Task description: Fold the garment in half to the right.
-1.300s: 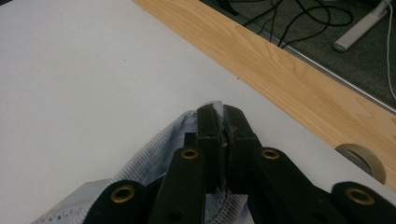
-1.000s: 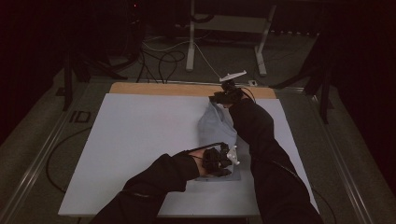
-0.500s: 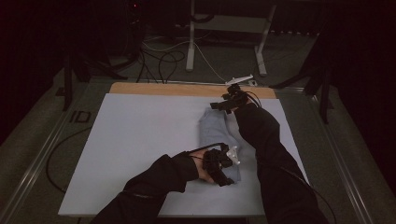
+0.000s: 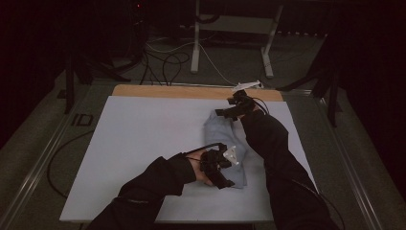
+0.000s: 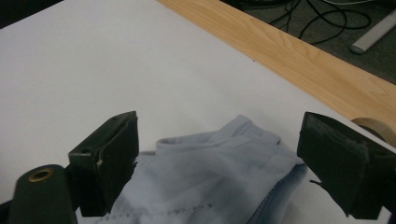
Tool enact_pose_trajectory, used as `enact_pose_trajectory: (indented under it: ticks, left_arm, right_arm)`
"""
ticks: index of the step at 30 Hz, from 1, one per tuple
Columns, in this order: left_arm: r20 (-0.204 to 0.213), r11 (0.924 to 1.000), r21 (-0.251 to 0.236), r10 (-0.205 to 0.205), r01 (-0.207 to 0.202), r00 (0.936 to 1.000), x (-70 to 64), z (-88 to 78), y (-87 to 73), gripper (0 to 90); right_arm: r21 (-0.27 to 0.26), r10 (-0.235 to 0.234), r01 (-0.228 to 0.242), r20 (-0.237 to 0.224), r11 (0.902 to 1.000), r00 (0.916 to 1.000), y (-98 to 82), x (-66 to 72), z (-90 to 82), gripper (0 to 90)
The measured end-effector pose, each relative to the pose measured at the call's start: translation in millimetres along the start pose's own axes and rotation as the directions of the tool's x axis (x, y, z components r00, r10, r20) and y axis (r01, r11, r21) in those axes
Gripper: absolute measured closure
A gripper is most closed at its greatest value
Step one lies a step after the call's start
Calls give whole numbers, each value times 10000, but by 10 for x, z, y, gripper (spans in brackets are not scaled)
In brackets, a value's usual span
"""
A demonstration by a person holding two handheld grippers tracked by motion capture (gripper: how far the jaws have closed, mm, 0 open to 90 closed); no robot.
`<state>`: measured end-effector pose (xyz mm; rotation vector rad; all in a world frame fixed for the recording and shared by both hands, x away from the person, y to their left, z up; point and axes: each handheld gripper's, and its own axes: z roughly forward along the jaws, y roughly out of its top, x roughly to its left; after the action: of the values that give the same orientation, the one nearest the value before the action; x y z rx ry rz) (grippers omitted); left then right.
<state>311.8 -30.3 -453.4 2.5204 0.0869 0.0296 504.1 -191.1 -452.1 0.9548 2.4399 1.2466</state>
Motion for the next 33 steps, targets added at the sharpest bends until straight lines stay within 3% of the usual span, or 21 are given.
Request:
enact_pose_trajectory:
  ticks: [3,5,6,7,9,16,22,25,29,33]
  left_arm:
    - [-72,9998,-175,-131,130,9999,17,-79,-86,330]
    - [-40,9996,-174,-209,208,9998,23,-104,-116,271]
    - [275,9992,-350,-198,208,9994,23,-163,-191,271]
    - [339,9991,-374,-201,213,9992,25,-193,-225,208]
    - [335,9986,-420,-292,306,9990,19,-235,-294,167]
    - [147,9977,-548,-396,404,9991,-17,-375,-536,97]
    - [-52,9947,-612,-835,830,9965,-41,-486,-748,19]
    - [-255,9909,-809,-1102,1078,9936,-55,-542,-877,4]
    - [-211,9866,-994,-1318,1291,9911,-71,-594,-1037,4]
    - [-688,9745,-1450,-1825,1711,9808,-121,-684,-1365,4]
  right_arm:
    - [-77,-88,88,44,9999,10000,-40,44,-53,128]
    - [-88,-112,113,36,9999,9999,-60,52,-72,128]
    - [-124,-125,126,52,9998,9999,-81,64,-92,128]
    - [-174,-133,134,66,9998,9999,-126,84,-138,127]
    - [-283,-115,117,89,9995,9999,-175,91,-193,127]
    - [-219,-93,96,164,9997,9998,-350,109,-292,125]
    - [-133,101,-99,195,9999,9998,-487,80,-295,122]
    - [-18,192,-192,246,9998,9995,-534,59,-276,111]
    - [246,172,-183,452,9995,9988,-562,39,-229,98]
    - [346,591,-607,442,9976,9973,-580,-2,-111,98]
